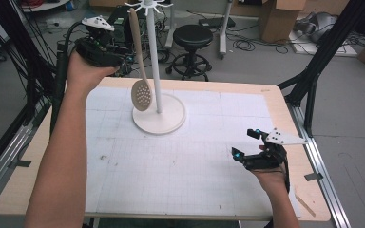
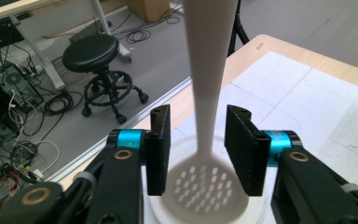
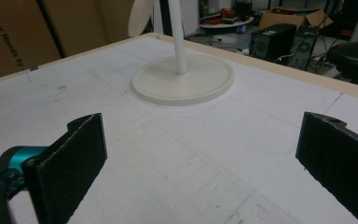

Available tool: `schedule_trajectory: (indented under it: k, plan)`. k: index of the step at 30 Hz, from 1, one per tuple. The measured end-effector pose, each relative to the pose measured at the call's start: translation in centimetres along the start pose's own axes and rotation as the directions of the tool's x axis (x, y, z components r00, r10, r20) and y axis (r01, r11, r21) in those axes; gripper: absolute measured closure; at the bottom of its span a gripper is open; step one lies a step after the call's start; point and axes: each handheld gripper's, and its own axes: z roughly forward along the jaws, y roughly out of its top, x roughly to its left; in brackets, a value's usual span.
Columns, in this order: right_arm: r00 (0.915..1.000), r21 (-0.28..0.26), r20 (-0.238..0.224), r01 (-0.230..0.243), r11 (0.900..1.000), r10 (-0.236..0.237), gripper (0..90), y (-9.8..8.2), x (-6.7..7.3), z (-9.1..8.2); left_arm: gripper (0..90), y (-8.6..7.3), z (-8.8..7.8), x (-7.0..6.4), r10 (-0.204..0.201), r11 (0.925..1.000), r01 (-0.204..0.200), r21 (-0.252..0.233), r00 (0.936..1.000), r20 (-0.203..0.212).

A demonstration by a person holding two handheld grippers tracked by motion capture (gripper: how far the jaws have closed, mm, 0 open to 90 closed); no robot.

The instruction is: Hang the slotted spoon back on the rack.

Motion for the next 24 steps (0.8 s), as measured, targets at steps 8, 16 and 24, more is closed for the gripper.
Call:
schedule_trajectory:
  k: [8, 16, 24]
  plan:
    - [1.0000, -0.002, -0.001, 0.004, 1.000, -0.004, 0.8, 0.0, -0.1, 0.1, 45.9, -2.0, -1.0, 0.3, -0.029, 0.9994, 0.029, -0.017, 0.9991, 0.032]
    - [1.0000, 0.005, -0.002, 0.004, 1.000, -0.004, 0.8, 0.0, 0.1, 0.2, 37.5, -4.3, -2.0, 0.5, -0.045, 0.9979, 0.047, -0.045, 0.9976, 0.052]
    - [1.0000, 0.008, -0.001, 0.004, 1.000, -0.004, 0.7, -0.1, 0.1, 0.2, 31.2, -5.4, -2.5, 0.1, -0.034, 0.9964, 0.042, -0.073, 0.9937, 0.107]
